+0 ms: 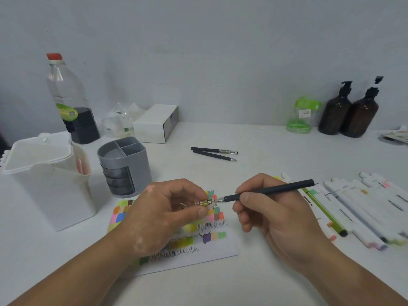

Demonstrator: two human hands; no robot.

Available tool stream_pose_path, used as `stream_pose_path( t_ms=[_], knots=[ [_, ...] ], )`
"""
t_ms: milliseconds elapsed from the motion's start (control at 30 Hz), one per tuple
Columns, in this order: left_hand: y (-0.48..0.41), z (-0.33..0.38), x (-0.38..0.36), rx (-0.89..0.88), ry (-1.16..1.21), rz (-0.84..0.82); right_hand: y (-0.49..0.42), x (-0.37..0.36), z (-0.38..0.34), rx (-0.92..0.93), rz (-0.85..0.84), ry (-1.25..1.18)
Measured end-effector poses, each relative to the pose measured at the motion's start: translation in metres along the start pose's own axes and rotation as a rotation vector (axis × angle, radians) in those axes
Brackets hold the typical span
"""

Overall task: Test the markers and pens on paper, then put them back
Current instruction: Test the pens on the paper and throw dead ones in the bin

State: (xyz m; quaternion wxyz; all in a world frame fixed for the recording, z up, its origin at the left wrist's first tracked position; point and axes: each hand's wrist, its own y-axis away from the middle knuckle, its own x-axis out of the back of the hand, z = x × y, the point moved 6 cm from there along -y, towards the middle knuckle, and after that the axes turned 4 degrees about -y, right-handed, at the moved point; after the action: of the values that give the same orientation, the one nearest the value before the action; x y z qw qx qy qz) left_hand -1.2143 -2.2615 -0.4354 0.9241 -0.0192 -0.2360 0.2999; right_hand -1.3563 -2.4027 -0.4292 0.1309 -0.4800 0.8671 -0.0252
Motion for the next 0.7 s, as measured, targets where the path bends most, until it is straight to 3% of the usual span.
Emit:
stream_pose_path(
  t_ms=[367,700],
  knots=[
    [0.002,0.007,-0.007,-0.082,0.134,-0.041,0.004,-0.008,0.007,-0.004,-0.046,0.218],
    [0.007,0.013,-0.005,-0.159,0.103,0.006,0.007,-0.014,0.013,-0.042,-0.027,0.143]
  ],
)
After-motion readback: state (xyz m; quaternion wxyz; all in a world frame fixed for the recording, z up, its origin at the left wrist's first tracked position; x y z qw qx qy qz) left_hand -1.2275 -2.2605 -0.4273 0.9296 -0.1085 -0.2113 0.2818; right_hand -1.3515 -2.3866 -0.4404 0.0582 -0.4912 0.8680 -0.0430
